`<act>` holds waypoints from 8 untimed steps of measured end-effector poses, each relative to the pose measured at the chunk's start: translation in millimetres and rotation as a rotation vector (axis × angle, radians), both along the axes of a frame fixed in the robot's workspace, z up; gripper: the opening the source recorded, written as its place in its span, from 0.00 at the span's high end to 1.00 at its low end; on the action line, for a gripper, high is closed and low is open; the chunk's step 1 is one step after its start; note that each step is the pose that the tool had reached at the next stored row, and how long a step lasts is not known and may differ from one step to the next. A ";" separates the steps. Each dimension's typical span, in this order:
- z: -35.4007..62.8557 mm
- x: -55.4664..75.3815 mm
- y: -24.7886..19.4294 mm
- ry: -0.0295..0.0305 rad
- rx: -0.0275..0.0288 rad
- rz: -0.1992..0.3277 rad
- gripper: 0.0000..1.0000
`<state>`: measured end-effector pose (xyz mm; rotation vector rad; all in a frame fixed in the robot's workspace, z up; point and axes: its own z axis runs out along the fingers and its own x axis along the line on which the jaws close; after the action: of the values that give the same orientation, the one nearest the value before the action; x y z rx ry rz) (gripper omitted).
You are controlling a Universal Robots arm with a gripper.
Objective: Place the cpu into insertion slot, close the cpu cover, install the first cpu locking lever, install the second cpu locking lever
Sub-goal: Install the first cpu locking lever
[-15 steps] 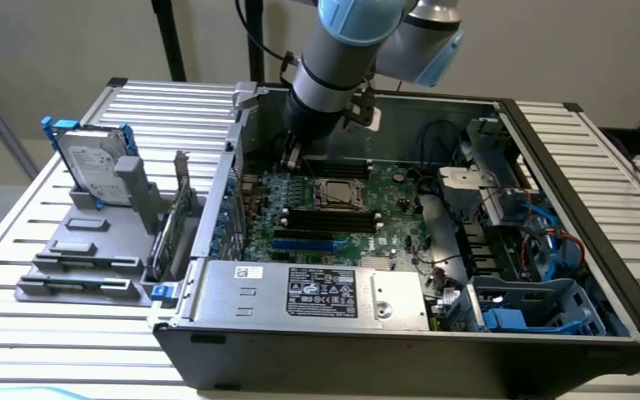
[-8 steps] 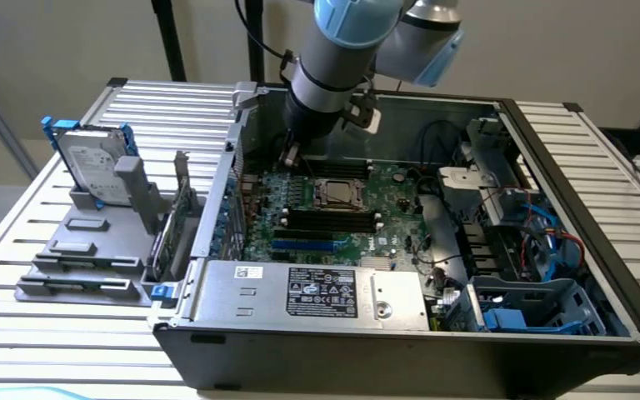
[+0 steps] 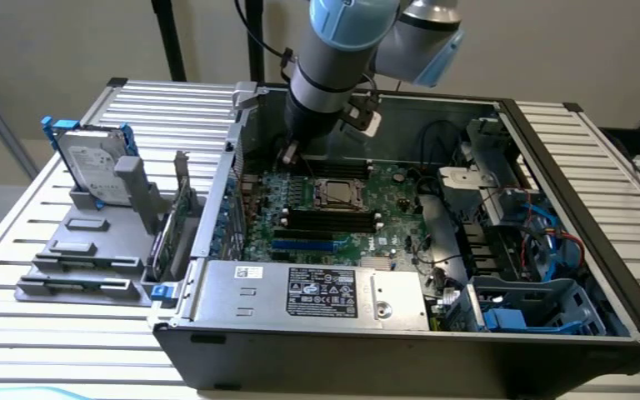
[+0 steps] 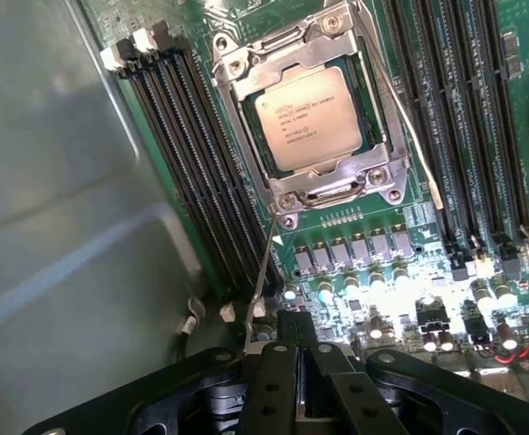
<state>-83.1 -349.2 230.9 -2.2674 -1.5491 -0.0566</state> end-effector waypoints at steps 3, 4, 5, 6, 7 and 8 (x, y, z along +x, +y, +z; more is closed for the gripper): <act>1.4 -0.7 0.0 0.0043 0.0162 -0.024 0.89; 1.9 -0.9 -0.1 0.0065 0.0208 -0.031 0.89; 2.4 -1.1 -0.2 0.0087 0.0257 -0.037 0.89; 2.9 -1.3 -0.4 0.0111 0.0310 -0.043 0.89; 3.5 -1.5 -0.6 0.0136 0.0358 -0.048 0.89; 4.1 -1.8 -0.8 0.0163 0.0403 -0.053 0.89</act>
<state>-84.8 -350.0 235.0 -2.2717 -1.4670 -0.0829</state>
